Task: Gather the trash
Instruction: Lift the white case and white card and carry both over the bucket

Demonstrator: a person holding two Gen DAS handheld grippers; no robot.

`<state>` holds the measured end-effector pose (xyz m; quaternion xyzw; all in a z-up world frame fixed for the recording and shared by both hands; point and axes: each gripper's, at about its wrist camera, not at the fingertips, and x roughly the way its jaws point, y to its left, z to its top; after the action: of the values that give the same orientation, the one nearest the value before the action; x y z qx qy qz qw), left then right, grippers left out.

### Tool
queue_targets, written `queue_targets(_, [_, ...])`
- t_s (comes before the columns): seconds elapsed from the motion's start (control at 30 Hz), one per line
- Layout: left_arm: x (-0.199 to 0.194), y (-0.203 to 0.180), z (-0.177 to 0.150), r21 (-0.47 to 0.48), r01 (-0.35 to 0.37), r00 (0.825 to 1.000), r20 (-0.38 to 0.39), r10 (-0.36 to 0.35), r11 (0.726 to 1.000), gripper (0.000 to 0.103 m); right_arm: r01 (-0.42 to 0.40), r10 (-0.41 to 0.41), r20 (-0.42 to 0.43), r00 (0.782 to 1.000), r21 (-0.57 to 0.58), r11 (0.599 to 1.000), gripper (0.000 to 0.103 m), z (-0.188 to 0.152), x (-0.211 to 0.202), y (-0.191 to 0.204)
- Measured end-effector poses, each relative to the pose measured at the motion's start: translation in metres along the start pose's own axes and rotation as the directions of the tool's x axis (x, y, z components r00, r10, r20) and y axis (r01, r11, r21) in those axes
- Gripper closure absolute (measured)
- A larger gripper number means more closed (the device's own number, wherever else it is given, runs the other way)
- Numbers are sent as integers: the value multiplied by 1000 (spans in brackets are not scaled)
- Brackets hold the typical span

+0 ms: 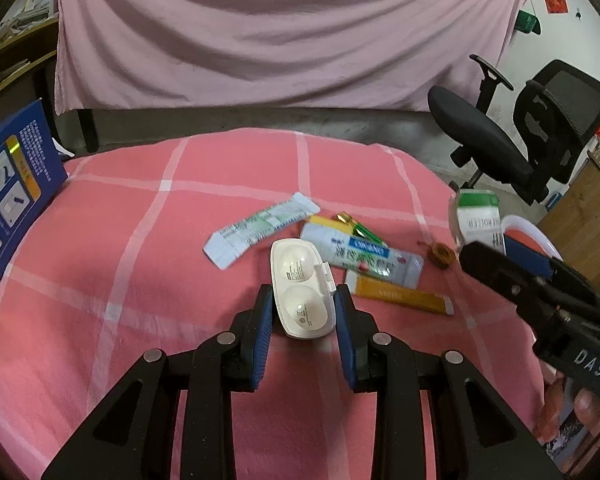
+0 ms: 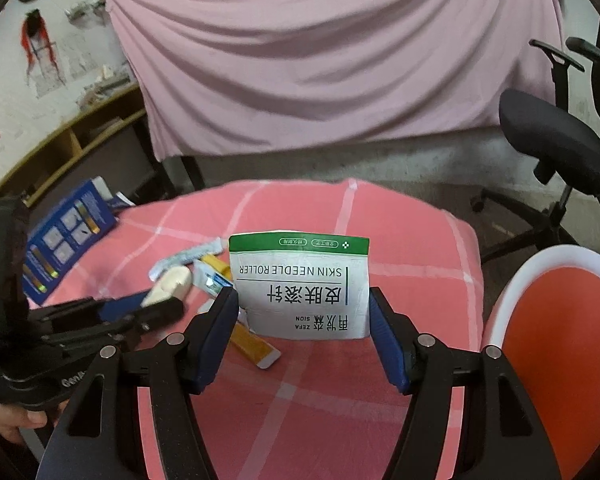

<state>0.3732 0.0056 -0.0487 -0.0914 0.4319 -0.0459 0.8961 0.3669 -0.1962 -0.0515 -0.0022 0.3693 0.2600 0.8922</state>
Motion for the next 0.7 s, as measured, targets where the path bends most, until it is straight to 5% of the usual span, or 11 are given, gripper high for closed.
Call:
queue_targets(0.43, [-26,-20,-21,36,37,997,62,-40,999,78,-124,120,59,991,71,990,39,-10,-24,-17])
queue_targets(0.7, [-62,-33,-25,71,41,974,217,-55,997,78,-128,121,175,977,30,991,40,-17,-55,-21])
